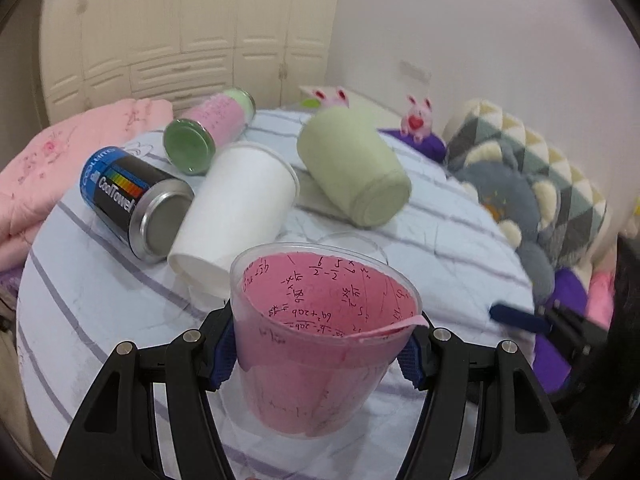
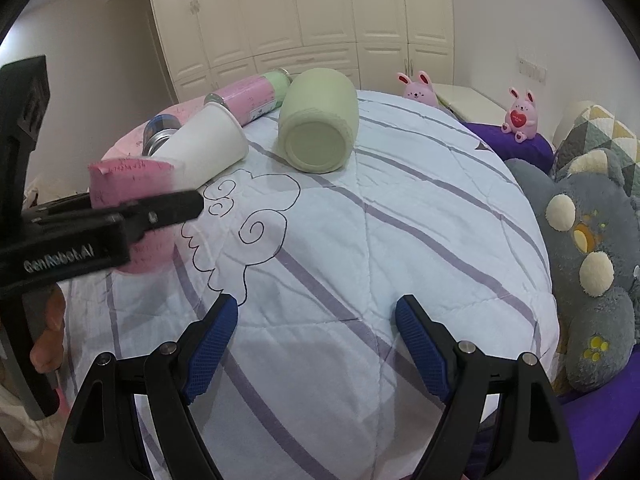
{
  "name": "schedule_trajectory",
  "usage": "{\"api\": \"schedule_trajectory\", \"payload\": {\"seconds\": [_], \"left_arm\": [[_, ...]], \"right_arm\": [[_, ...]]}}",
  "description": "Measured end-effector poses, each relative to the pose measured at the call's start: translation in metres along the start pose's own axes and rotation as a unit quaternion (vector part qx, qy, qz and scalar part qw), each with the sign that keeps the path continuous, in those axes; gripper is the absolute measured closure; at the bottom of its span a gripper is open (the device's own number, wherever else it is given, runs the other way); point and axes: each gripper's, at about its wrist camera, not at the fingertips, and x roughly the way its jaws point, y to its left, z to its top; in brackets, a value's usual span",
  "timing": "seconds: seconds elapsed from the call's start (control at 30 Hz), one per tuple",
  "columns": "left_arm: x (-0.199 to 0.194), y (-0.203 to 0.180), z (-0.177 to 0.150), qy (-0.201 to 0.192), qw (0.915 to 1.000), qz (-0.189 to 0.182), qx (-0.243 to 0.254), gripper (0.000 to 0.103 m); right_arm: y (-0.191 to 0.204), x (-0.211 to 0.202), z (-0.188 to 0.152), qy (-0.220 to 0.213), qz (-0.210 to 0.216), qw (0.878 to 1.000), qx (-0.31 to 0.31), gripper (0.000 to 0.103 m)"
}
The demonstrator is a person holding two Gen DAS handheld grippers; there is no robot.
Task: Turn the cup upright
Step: 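Lower the pink cup upright onto the table with the left gripper and open it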
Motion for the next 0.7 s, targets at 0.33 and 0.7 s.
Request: {"api": "schedule_trajectory", "payload": {"seconds": [0.33, 0.7], "left_arm": [[0.008, -0.022, -0.012, 0.0, 0.9999, -0.001, 0.017, 0.036], [-0.01, -0.014, -0.024, -0.003, 1.0, -0.001, -0.002, 0.014]], "right_arm": [[0.004, 0.0, -0.001, 0.0, -0.007, 1.0, -0.012, 0.02], [0.011, -0.007, -0.004, -0.006, -0.008, 0.999, -0.031, 0.02]]}}
